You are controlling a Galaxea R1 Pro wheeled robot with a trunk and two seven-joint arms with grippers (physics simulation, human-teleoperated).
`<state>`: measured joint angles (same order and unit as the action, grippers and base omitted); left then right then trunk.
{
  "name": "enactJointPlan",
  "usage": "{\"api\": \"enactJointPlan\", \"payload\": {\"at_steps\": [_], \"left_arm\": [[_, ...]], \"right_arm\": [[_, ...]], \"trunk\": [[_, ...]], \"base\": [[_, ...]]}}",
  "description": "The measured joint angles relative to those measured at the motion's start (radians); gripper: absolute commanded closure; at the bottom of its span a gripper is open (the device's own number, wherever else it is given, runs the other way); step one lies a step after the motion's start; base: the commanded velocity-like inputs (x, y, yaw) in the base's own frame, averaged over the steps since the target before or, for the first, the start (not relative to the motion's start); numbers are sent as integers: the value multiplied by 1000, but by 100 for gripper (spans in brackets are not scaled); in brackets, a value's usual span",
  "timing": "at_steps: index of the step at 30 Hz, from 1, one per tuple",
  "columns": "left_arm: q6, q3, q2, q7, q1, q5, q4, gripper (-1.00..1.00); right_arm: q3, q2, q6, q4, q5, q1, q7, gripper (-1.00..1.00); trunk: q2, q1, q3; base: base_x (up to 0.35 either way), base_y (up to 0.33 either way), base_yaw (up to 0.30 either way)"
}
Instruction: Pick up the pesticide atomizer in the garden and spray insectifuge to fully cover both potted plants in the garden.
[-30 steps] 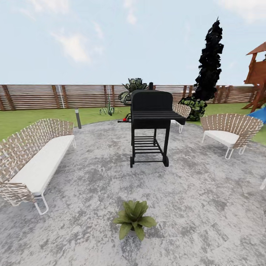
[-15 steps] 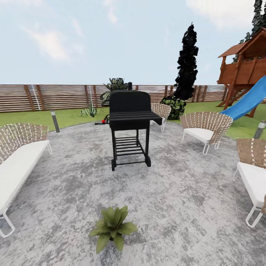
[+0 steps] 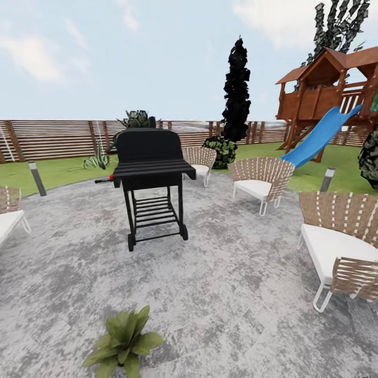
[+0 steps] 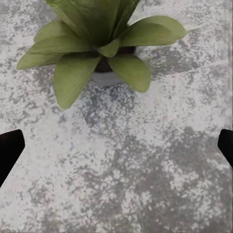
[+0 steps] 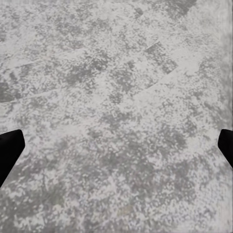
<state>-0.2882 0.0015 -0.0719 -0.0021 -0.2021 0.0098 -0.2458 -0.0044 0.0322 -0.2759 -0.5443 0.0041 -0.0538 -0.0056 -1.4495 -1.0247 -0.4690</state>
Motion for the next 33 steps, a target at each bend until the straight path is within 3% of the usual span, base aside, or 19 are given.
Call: {"api": "enactJointPlan", "payload": {"at_steps": [33], "left_arm": [[0, 1, -2, 1, 0, -1, 1, -100]], "right_arm": [[2, -1, 0, 0, 0, -1, 0, -100]], "trunk": [[0, 0, 0]], "base": [[262, -230, -268]]}}
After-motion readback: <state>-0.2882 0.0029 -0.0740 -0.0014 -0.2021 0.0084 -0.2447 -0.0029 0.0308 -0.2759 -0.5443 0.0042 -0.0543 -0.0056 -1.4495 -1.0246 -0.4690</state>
